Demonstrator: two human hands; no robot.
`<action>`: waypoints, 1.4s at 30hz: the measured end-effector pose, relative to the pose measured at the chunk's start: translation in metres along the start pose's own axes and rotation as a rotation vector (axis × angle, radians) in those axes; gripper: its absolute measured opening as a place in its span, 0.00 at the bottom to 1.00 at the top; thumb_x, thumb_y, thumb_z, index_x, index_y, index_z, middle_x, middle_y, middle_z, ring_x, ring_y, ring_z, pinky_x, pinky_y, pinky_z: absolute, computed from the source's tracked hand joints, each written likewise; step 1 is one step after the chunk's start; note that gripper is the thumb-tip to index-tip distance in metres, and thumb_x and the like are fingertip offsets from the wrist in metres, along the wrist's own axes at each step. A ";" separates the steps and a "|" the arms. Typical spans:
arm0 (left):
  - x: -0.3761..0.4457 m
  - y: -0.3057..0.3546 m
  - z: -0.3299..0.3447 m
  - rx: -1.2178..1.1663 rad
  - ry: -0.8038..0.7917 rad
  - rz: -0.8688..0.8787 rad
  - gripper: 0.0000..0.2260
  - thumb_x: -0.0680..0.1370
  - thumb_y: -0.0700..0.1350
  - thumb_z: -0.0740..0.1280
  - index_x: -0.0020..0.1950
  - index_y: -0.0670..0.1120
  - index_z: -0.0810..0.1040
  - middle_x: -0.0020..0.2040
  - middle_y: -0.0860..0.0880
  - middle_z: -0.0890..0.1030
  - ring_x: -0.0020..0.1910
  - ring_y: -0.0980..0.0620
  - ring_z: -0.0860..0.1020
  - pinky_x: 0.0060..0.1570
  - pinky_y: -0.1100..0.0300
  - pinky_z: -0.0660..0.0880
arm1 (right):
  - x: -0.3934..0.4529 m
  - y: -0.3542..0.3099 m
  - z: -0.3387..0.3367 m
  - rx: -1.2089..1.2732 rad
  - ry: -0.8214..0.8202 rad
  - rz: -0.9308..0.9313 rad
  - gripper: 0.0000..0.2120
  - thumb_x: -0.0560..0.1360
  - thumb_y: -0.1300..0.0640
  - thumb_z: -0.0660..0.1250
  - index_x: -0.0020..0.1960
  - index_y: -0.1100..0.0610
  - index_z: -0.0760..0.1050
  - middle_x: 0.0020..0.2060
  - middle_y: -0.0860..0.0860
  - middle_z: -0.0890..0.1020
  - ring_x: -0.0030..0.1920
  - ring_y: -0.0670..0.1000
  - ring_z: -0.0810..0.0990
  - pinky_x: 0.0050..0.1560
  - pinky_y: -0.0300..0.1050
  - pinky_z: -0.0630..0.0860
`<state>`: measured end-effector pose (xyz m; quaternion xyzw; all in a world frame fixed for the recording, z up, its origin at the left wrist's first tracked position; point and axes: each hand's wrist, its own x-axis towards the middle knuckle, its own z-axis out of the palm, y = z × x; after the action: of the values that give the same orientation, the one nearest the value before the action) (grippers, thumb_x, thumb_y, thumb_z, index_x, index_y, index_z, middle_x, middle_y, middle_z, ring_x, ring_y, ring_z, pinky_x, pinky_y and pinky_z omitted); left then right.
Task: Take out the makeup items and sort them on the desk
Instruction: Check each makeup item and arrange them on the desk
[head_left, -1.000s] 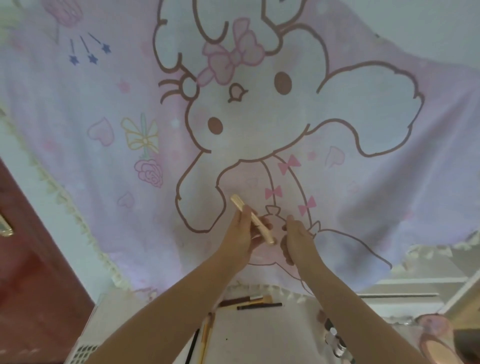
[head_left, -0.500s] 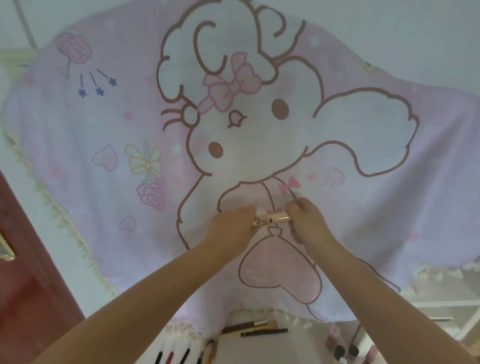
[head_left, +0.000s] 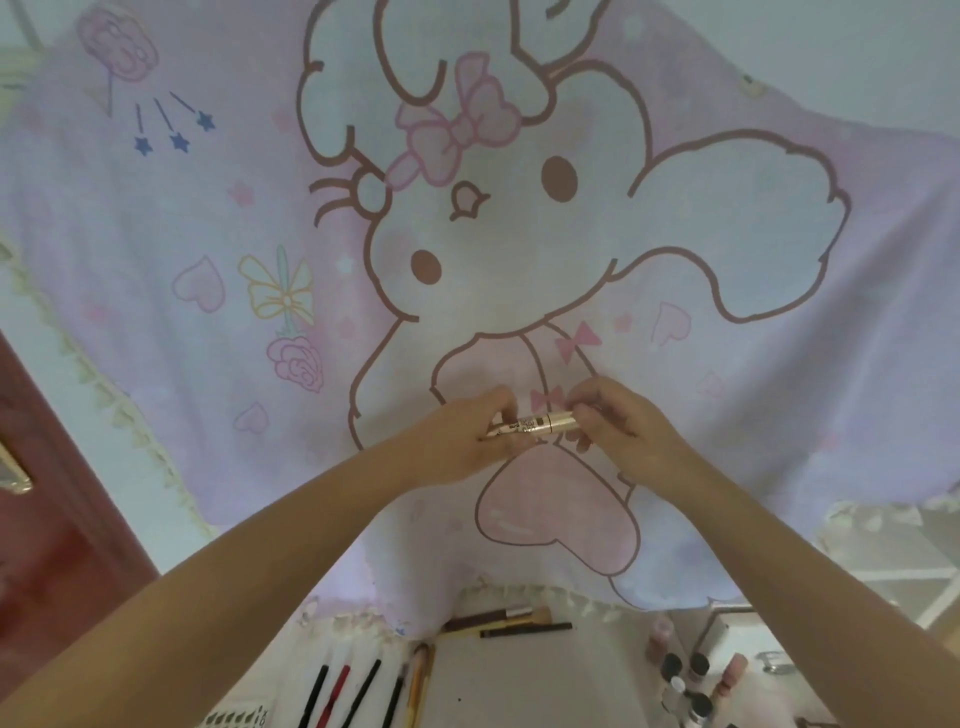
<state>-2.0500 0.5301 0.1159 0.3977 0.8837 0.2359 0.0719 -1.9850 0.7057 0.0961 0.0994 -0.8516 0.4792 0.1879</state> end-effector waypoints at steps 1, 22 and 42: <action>0.001 -0.002 0.002 0.042 0.021 0.017 0.08 0.79 0.51 0.59 0.49 0.47 0.63 0.31 0.54 0.67 0.27 0.58 0.64 0.26 0.69 0.61 | 0.000 -0.001 -0.001 0.053 -0.006 0.059 0.13 0.79 0.63 0.55 0.41 0.50 0.71 0.28 0.46 0.76 0.27 0.40 0.75 0.31 0.31 0.72; 0.004 -0.010 0.005 0.431 0.162 0.127 0.15 0.81 0.53 0.52 0.51 0.44 0.72 0.39 0.51 0.69 0.37 0.52 0.68 0.37 0.62 0.63 | 0.002 -0.004 0.001 0.049 -0.087 0.160 0.11 0.78 0.64 0.57 0.39 0.57 0.71 0.22 0.45 0.75 0.21 0.40 0.71 0.24 0.32 0.66; 0.011 -0.028 0.007 0.635 0.483 0.343 0.16 0.77 0.51 0.55 0.43 0.43 0.78 0.36 0.49 0.78 0.35 0.52 0.73 0.32 0.64 0.67 | 0.009 0.001 0.003 0.097 -0.115 0.218 0.09 0.78 0.53 0.56 0.41 0.51 0.72 0.25 0.45 0.78 0.24 0.42 0.73 0.27 0.35 0.70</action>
<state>-2.0739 0.5245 0.0968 0.4747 0.8249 0.0472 -0.3031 -1.9943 0.7034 0.0978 0.0423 -0.8426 0.5308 0.0807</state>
